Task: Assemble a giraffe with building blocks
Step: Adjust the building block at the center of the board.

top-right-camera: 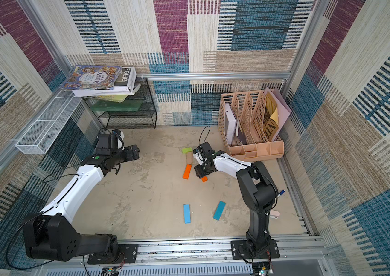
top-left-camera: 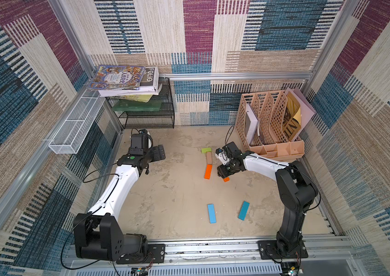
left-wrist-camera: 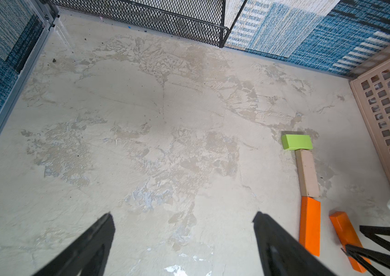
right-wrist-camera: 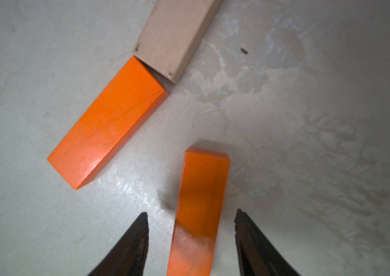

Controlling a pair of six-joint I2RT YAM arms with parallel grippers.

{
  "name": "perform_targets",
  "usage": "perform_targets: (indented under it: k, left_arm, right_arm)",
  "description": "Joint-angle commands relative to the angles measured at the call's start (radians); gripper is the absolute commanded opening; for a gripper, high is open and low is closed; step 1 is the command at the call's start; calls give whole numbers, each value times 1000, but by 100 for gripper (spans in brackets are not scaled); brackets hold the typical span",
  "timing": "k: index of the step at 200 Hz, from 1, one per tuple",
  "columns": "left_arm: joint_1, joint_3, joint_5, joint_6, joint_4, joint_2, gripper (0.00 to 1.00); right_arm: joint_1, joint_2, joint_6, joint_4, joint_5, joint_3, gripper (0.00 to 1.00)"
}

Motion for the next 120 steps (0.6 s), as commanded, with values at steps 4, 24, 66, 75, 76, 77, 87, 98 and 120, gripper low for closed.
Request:
perform_targets:
  k: [4,24,66,75,76,77,87,98,120]
  left_arm:
    - [0,4,5,5,2,-2,95]
    - [0,4,5,5,3,-2,95]
    - [0,4,5,5,4,-5,95]
    - [0,4,6,4,3,-6,95]
    - [0,4,6,4,3,-6,95]
    - [0,3,5,3,3,-7,95]
    - [0,4,6,3,3,-6,95]
    - [0,4,7,3,3,-7,95]
    - [0,4,10,2,2,-7,95]
  right_arm:
    - [23,-25,14,52,45,-20,59]
    - [78,-48,25,66,105,-6,63]
    - [164,38,269,-31,209,131,62]
    - [166,79,347,-91,223,184,61]
    - [166,83,352,-96,224,190,60]
    - [168,86,360,-101,225,195,60]
    - [174,117,424,-129,234,226,60]
    - [185,131,468,-129,243,234,60]
    - [205,142,522,-94,252,230,60]
